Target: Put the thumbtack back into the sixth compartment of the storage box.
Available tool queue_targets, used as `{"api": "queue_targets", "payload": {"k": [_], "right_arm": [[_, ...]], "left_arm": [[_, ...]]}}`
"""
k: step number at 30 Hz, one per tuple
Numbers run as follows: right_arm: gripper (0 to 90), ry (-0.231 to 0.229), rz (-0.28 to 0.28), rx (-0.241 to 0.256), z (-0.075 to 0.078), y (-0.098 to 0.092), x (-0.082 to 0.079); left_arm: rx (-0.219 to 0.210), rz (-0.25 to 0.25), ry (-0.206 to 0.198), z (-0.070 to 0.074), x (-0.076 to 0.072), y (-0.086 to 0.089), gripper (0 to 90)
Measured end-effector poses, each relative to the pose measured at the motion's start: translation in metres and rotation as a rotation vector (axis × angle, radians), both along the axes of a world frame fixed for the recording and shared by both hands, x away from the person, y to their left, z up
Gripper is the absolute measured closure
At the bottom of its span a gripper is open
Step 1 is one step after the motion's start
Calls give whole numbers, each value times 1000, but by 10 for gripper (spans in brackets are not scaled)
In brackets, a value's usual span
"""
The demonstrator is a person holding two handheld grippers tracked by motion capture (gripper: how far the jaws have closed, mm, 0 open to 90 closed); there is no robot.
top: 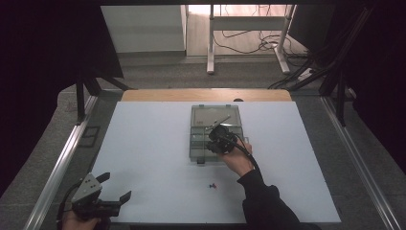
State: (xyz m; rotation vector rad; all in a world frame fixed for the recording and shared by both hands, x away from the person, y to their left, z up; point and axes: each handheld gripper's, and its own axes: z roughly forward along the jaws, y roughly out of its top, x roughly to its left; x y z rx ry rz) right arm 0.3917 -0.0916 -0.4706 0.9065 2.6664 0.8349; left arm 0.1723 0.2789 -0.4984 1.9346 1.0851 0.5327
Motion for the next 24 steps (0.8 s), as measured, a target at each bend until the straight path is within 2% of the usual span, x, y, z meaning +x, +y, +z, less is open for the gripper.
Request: {"api": "queue_targets", "payload": {"k": [6, 13, 18, 19, 20, 21, 23, 24], "right_arm": [[803, 11, -4, -9, -4, 1, 2], [701, -3, -3, 3, 2, -1, -2], [524, -8, -9, 1, 5, -6, -8], [524, -8, -9, 1, 5, -6, -8], [483, -10, -13, 6, 6, -6, -9], [401, -5, -23, 17, 8, -8, -10], [369, -4, -28, 22, 8, -9, -11], [315, 1, -31, 19, 9, -10, -14]], "left_arm": [[1, -1, 0, 0, 0, 0, 14], [3, -2, -2, 0, 0, 0, 14], [4, -3, -4, 0, -1, -1, 15], [4, -3, -4, 0, -1, -1, 15], [4, -3, -4, 0, -1, -1, 15], [5, -3, -4, 0, -1, -1, 15], [5, -4, -5, 0, -1, -1, 15], [5, -4, -5, 0, -1, -1, 15]]}}
